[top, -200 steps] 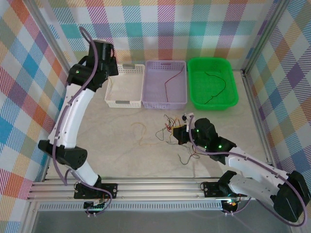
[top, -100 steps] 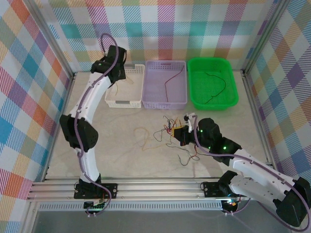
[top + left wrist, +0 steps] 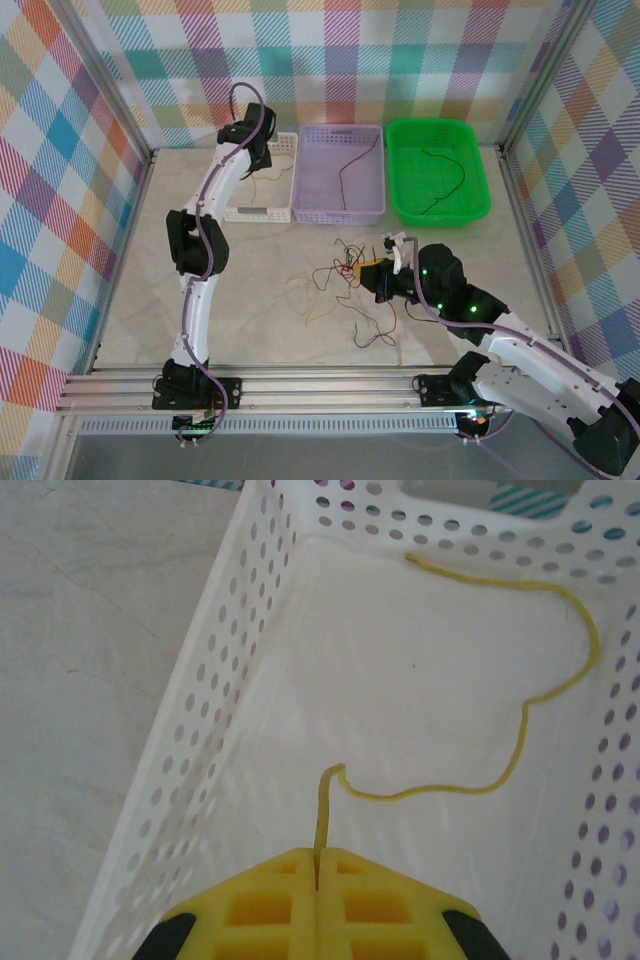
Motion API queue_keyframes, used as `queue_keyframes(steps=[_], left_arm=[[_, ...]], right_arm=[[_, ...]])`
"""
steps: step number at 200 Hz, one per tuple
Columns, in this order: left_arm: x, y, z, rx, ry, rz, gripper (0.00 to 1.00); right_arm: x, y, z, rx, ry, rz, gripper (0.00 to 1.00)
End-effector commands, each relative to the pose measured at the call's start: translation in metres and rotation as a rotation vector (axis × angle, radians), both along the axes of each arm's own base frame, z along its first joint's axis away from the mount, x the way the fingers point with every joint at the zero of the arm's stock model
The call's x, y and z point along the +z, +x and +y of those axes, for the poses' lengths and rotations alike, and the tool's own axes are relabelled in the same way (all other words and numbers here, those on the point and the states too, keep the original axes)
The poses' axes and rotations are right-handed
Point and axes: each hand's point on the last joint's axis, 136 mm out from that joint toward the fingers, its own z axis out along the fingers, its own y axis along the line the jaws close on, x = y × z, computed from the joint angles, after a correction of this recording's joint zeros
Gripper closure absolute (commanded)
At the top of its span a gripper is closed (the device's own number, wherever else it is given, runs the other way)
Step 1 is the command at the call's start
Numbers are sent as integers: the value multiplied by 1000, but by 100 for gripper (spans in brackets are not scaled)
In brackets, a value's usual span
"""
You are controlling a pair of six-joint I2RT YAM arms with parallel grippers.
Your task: Untangle the cables
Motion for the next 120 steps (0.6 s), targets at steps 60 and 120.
queue_keyframes(steps=[60,120], left_arm=[[-59,15,-7,-2,-62,75,95],[2,1,-22,-35,-189,-6,35]], right_arm=[[14,-1,7,26,29,-4,100],[28,-4,8,34,63,-12,100]])
